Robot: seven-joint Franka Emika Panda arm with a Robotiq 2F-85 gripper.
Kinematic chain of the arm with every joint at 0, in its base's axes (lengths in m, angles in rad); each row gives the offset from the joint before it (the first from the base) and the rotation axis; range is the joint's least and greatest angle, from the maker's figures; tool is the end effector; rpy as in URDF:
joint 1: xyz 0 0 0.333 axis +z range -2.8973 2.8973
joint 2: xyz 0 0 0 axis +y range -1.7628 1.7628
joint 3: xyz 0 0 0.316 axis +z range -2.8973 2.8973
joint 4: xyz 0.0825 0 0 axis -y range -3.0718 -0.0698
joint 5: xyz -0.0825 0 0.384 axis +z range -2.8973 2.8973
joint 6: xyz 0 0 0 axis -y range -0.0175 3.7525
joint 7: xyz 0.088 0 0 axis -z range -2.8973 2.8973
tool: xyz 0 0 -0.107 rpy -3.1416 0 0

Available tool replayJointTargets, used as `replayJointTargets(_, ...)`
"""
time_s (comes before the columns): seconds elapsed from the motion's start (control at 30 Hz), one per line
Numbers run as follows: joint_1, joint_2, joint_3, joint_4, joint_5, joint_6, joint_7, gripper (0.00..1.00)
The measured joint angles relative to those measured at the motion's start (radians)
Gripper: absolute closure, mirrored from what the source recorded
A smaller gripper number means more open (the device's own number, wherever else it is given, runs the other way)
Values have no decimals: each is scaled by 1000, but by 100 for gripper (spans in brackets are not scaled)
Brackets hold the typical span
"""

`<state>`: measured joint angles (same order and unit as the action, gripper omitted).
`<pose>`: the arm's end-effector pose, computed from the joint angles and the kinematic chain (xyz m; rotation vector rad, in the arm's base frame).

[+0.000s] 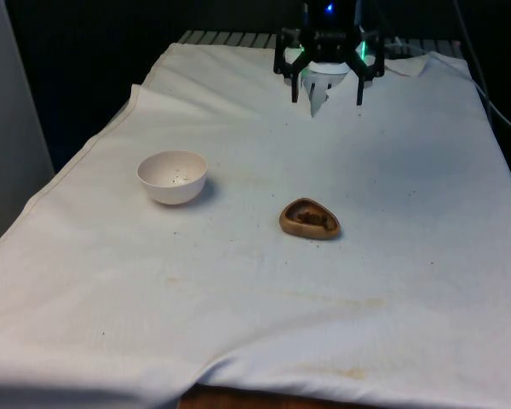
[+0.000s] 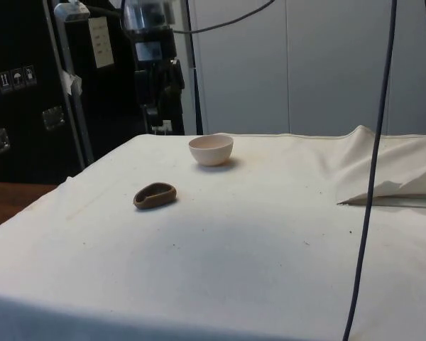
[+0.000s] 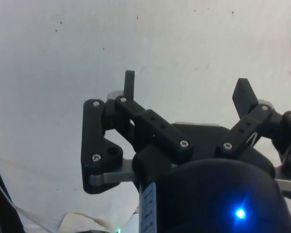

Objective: Pour the coffee beans from the cup into the bowl.

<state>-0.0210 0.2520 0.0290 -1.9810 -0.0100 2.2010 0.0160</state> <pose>0.5968 0.0038 0.3377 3.1401 -0.0044 -0.0500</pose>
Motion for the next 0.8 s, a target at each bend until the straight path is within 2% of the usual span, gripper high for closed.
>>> replayJointTargets(0.4,0,19,-4,-13,0,30,27,0)
replayJointTargets(0.67,0,39,-4,-18,0,62,78,0)
replayJointTargets(0.8,0,56,-4,-25,0,97,111,0)
